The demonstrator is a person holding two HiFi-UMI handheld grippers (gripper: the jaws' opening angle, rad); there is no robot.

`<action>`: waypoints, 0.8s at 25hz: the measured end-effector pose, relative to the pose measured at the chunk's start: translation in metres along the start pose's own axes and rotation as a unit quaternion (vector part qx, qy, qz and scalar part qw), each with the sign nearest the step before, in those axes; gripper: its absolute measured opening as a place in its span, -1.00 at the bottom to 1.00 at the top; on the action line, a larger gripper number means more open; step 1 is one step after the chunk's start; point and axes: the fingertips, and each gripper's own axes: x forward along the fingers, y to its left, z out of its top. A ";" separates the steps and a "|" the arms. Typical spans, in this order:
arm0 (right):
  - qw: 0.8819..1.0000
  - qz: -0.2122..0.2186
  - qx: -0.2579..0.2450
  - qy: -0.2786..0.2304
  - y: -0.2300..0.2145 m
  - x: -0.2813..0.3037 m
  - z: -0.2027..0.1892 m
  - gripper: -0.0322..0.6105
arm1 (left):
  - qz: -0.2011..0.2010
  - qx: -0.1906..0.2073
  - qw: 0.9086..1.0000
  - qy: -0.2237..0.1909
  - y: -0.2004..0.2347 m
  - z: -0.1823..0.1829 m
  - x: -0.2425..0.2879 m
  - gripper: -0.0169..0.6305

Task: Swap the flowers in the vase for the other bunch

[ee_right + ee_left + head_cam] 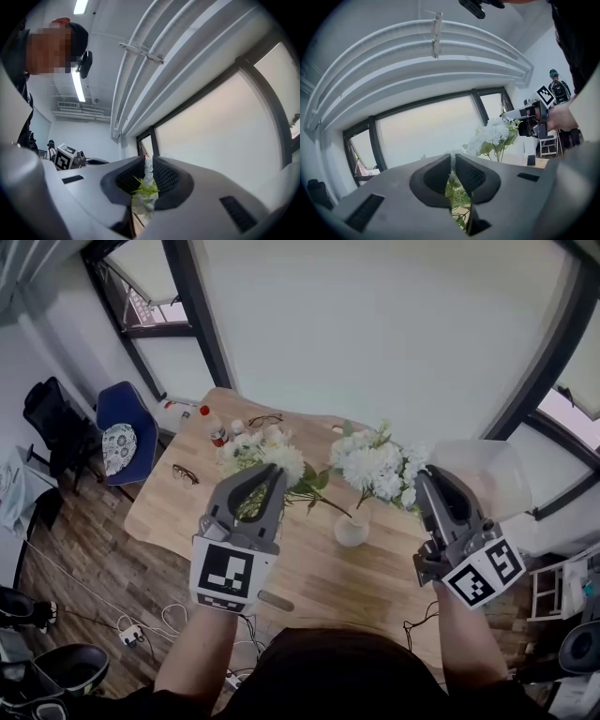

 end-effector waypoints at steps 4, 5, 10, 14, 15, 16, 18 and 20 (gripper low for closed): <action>1.000 -0.004 0.002 0.004 -0.001 -0.002 -0.004 -0.69 | 0.006 -0.012 1.000 0.004 0.003 -0.008 -0.003 -0.84; 1.000 -0.005 0.003 0.006 -0.004 -0.003 -0.005 -0.69 | 0.007 -0.015 1.000 0.006 0.002 -0.008 -0.003 -0.84; 1.000 -0.012 0.012 0.022 -0.017 -0.006 -0.009 -0.69 | 0.013 -0.024 1.000 0.013 0.002 -0.007 0.003 -0.84; 0.999 -0.017 0.020 0.036 -0.011 -0.003 -0.029 -0.69 | 0.014 -0.036 0.999 0.019 0.004 -0.021 0.003 -0.84; 0.999 -0.020 0.023 0.038 -0.010 -0.002 -0.036 -0.69 | 0.014 -0.036 0.999 0.021 0.003 -0.027 0.004 -0.84; 0.999 -0.023 0.027 0.040 -0.010 -0.001 -0.042 -0.69 | 0.013 -0.034 0.999 0.024 0.001 -0.032 0.005 -0.84; 0.998 -0.027 0.034 0.043 -0.010 0.002 -0.051 -0.69 | 0.011 -0.031 0.999 0.028 -0.003 -0.041 0.007 -0.84; 0.998 -0.028 0.038 0.049 -0.010 0.004 -0.056 -0.69 | 0.005 -0.035 0.999 0.034 -0.008 -0.048 0.009 -0.84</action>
